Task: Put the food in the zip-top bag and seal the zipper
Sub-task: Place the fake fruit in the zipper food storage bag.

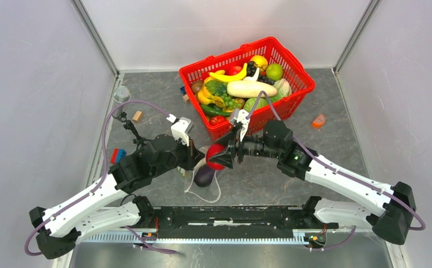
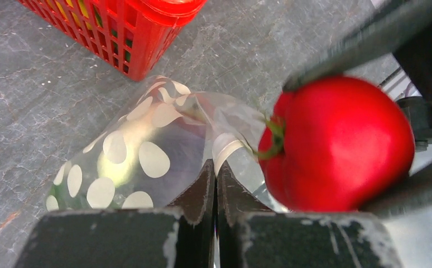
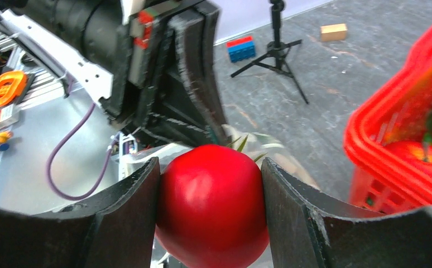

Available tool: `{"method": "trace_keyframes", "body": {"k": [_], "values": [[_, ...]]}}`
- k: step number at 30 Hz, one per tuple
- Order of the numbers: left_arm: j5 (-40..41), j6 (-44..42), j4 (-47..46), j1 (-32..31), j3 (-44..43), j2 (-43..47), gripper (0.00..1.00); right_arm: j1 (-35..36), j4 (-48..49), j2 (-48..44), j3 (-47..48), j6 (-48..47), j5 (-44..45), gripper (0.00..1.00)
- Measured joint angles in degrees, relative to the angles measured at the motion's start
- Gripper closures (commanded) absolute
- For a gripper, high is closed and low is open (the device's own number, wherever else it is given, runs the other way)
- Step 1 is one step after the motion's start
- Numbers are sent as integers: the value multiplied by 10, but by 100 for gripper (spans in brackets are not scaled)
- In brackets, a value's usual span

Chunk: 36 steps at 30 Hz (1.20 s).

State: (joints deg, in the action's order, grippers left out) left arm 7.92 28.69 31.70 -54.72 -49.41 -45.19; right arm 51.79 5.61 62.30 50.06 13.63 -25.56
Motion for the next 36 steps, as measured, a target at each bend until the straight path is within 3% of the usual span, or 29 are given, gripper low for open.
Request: {"method": "trace_keyframes", "body": {"k": [20, 24, 26, 32, 36], "values": [[24, 1, 17, 0, -14, -1, 98, 105, 77, 32, -15, -15, 40, 53], [25, 1, 25, 0, -15, 4, 98, 108, 81, 53, -35, -30, 74, 36], [25, 1, 25, 0, -16, 7, 98, 108, 81, 58, -45, -40, 94, 34], [25, 1, 25, 0, -24, 12, 98, 108, 77, 67, -48, -54, 134, 14], [24, 1, 25, 0, -25, 16, 98, 108, 76, 53, -48, -62, 153, 11]]}}
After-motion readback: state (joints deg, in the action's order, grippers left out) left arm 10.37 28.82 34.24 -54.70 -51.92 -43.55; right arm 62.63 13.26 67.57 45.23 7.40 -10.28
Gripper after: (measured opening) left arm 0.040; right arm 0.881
